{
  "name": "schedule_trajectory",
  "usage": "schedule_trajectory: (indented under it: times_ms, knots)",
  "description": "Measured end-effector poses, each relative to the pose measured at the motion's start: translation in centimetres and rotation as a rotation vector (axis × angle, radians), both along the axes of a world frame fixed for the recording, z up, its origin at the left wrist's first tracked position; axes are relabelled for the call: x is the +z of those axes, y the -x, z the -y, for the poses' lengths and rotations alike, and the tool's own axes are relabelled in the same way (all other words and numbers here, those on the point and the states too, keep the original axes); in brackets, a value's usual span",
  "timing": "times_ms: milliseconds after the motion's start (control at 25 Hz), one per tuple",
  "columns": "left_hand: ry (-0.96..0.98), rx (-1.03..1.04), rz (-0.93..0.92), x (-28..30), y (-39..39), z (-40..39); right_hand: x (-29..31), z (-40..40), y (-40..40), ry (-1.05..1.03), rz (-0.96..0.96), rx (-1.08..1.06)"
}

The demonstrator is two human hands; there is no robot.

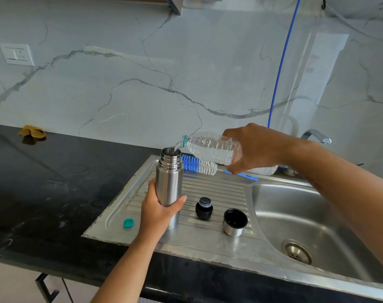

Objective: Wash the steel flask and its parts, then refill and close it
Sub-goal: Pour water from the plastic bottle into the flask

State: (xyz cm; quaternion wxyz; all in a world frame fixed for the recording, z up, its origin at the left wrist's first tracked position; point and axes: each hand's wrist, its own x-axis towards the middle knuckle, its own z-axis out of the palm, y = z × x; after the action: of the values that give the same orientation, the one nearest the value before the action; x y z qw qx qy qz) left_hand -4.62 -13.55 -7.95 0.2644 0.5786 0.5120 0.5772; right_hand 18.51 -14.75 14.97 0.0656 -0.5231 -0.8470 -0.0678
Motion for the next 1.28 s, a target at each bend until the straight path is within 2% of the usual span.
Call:
schedule_trajectory:
  times_ms: [1280]
  knots:
    - [-0.015, -0.018, 0.022, -0.2, 0.1, -0.1, 1.7, 0.0, -0.3, -0.013, 0.062, -0.038]
